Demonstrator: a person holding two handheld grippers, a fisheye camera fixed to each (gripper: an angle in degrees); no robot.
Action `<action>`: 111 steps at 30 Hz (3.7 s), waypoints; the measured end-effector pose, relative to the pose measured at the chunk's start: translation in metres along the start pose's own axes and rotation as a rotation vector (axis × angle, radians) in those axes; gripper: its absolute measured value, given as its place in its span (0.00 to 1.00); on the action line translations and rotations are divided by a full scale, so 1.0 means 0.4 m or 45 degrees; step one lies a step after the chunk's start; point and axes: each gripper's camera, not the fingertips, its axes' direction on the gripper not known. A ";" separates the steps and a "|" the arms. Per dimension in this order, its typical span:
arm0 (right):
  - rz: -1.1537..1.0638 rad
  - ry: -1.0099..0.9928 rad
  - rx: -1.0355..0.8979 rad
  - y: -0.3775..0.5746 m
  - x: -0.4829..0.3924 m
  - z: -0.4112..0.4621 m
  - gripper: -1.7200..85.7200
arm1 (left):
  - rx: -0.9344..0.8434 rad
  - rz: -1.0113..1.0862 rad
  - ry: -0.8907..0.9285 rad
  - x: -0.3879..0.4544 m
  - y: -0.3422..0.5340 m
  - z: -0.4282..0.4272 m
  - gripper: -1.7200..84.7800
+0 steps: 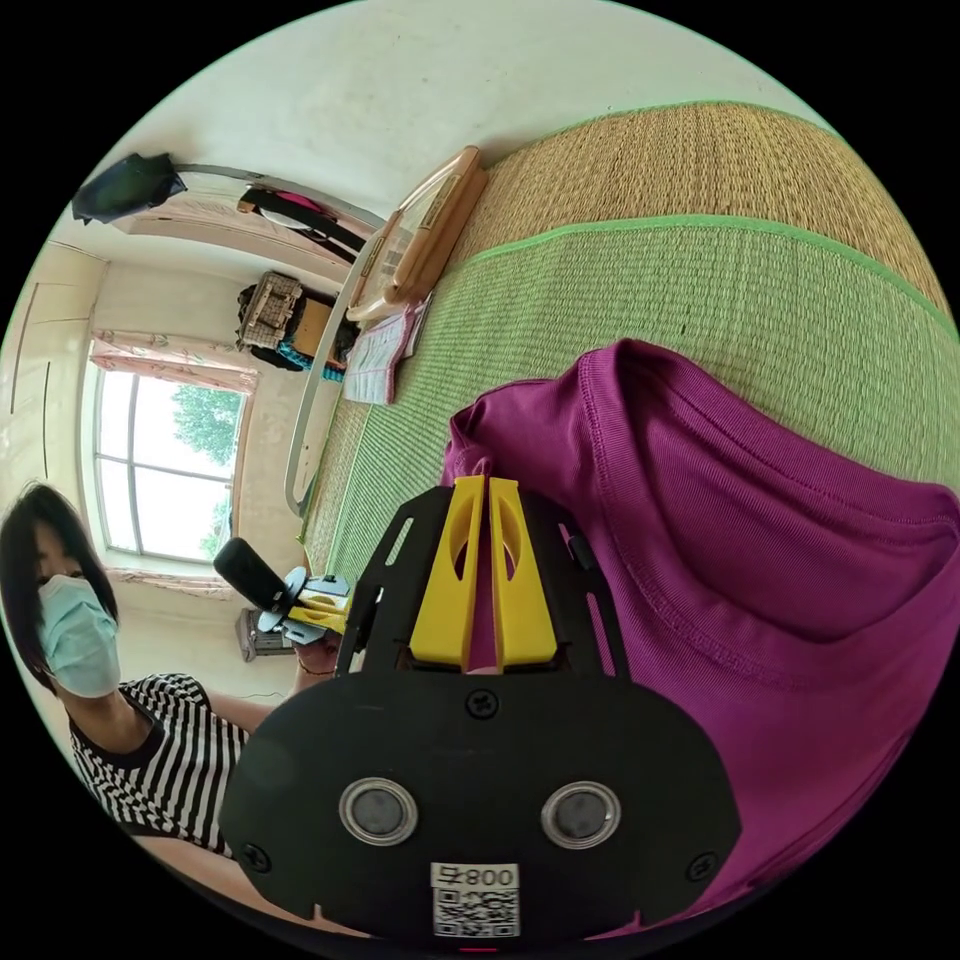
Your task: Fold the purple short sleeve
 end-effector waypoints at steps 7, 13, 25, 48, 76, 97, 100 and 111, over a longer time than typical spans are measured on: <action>-0.011 0.004 0.035 0.022 -0.024 -0.021 0.02 | -0.243 -0.019 -0.240 0.010 -0.023 0.079 0.02; -0.072 0.138 0.078 0.060 -0.088 -0.034 0.02 | -0.297 0.025 -0.284 0.022 -0.033 0.108 0.02; -0.225 0.248 0.025 0.082 -0.167 0.064 0.02 | -0.293 -0.006 -0.255 -0.010 -0.039 0.112 0.02; -0.321 0.401 -0.089 0.092 -0.132 0.279 0.02 | -0.259 -0.032 -0.234 -0.056 -0.029 0.096 0.02; -0.373 0.472 -0.135 0.197 -0.095 0.380 0.02 | -0.302 -0.074 -0.254 -0.087 0.064 0.115 0.02; -0.268 0.380 -0.098 0.478 -0.093 0.382 0.02 | -0.318 -0.076 -0.325 -0.082 0.199 0.129 0.02; -0.193 0.259 -0.057 0.483 -0.066 0.366 0.02 | -0.312 -0.069 -0.356 -0.072 0.227 0.126 0.02; -0.179 0.273 0.044 0.652 -0.132 0.152 0.02 | -0.102 -0.098 -0.327 -0.011 0.334 0.015 0.02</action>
